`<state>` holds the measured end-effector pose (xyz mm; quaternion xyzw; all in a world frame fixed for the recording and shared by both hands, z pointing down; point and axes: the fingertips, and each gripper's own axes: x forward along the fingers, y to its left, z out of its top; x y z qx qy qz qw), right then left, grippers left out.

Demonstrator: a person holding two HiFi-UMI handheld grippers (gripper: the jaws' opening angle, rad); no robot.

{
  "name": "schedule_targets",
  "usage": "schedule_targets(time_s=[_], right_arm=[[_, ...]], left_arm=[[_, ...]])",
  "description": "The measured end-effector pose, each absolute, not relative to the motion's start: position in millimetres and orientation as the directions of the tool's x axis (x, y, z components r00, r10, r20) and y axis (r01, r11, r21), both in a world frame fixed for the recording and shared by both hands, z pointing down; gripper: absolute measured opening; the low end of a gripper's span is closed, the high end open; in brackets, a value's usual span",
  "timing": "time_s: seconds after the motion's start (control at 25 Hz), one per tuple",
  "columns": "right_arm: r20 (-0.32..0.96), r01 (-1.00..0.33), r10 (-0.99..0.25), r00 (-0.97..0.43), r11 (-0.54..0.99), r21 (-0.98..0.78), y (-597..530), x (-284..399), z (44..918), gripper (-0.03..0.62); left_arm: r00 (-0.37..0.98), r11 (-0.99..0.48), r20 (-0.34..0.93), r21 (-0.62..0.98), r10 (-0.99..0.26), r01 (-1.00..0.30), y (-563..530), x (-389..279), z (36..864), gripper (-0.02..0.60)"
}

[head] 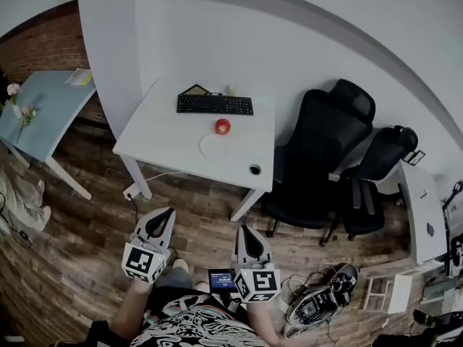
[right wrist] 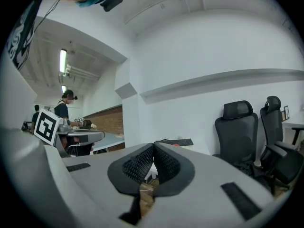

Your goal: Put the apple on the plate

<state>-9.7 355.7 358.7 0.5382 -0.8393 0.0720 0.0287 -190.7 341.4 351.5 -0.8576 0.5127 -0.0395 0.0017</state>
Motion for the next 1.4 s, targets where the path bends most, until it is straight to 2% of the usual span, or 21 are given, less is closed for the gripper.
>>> schedule_targets(time_s=[0.28,0.48,0.72,1.4], right_arm=[[0.083,-0.898,-0.897,-0.433,0.422,-0.127,358.4,4.2,350.9,0.028],[0.02,-0.853,-0.879,-0.476,0.456,-0.254,360.6,14.9,346.5,0.028],[0.071,-0.881,-0.887,-0.456,0.44,-0.172,349.3,25.5,353.3,0.028],[0.136,-0.9,-0.895,-0.424,0.4,-0.17,241.6,38.7,376.3,0.028]], left_arm=[[0.469,-0.473,0.066,-0.056,-0.881,-0.879,339.9,-182.3,347.1,0.015],[0.466,-0.469,0.061,-0.064,-0.883,-0.881,341.5,-175.4,344.0,0.015],[0.462,-0.466,0.066,-0.067,-0.884,-0.882,331.2,-167.2,341.4,0.015],[0.474,-0.482,0.109,-0.056,-0.873,-0.874,212.3,-154.7,363.0,0.015]])
